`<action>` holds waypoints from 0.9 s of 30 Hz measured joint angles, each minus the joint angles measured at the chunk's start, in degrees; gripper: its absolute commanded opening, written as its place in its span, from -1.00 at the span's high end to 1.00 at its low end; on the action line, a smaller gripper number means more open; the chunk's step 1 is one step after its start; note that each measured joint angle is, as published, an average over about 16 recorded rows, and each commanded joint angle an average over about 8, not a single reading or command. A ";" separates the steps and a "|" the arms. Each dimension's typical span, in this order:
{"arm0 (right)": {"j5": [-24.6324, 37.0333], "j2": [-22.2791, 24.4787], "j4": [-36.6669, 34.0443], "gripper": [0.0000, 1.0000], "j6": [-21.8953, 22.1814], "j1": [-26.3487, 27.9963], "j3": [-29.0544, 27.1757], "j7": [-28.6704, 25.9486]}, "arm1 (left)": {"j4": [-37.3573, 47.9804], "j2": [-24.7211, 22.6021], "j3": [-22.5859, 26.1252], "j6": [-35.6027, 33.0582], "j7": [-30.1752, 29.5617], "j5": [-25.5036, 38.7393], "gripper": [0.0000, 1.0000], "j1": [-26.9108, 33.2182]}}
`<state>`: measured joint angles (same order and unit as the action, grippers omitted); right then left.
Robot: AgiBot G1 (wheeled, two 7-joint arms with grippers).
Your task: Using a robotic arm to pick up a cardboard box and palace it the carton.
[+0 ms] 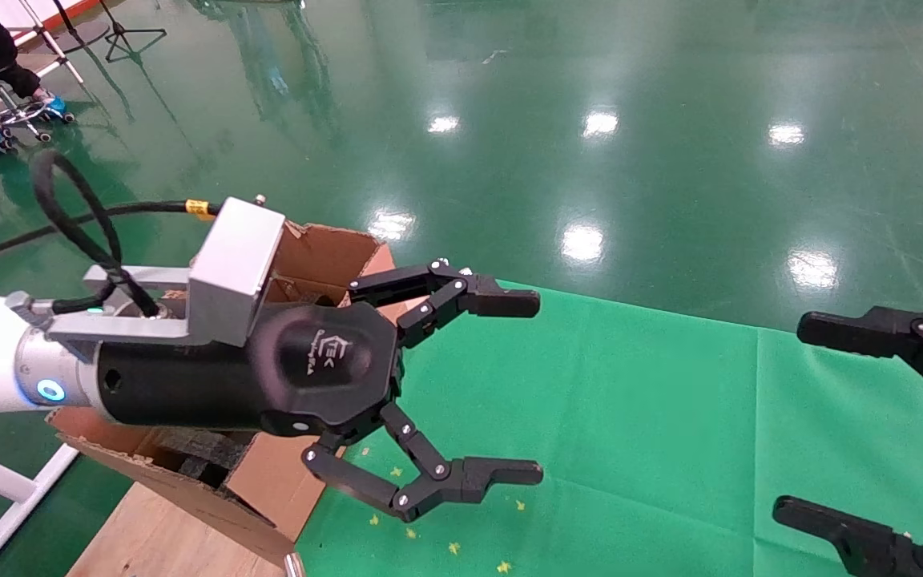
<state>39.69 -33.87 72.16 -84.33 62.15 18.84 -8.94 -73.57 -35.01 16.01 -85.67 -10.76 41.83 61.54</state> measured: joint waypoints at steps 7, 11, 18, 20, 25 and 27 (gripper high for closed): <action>0.00 0.00 0.00 -1.00 0.00 0.00 0.00 0.00 | 0.03 -0.01 0.03 0.02 -0.01 0.03 -1.00 0.02; 0.00 0.00 0.00 -1.00 0.00 0.00 0.00 0.00 | 0.04 -0.01 0.05 0.02 -0.01 0.04 -1.00 0.03; 0.00 0.00 0.00 -1.00 0.00 0.00 0.00 0.00 | 0.06 -0.01 0.07 0.03 -0.01 0.06 -1.00 0.05; 0.00 0.00 0.00 -1.00 0.00 0.00 0.00 0.00 | 0.07 -0.01 0.08 0.03 -0.01 0.06 -1.00 0.06; 0.00 0.00 0.00 -1.00 0.00 0.00 0.00 0.00 | 0.08 -0.01 0.09 0.03 -0.01 0.07 -1.00 0.07; 0.00 0.00 0.00 -1.00 0.00 0.00 0.00 0.00 | 0.08 -0.01 0.09 0.03 -0.01 0.08 -1.00 0.07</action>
<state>39.69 -33.87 72.16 -84.33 62.15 18.84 -8.94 -73.49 -35.02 16.10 -85.64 -10.77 41.91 61.61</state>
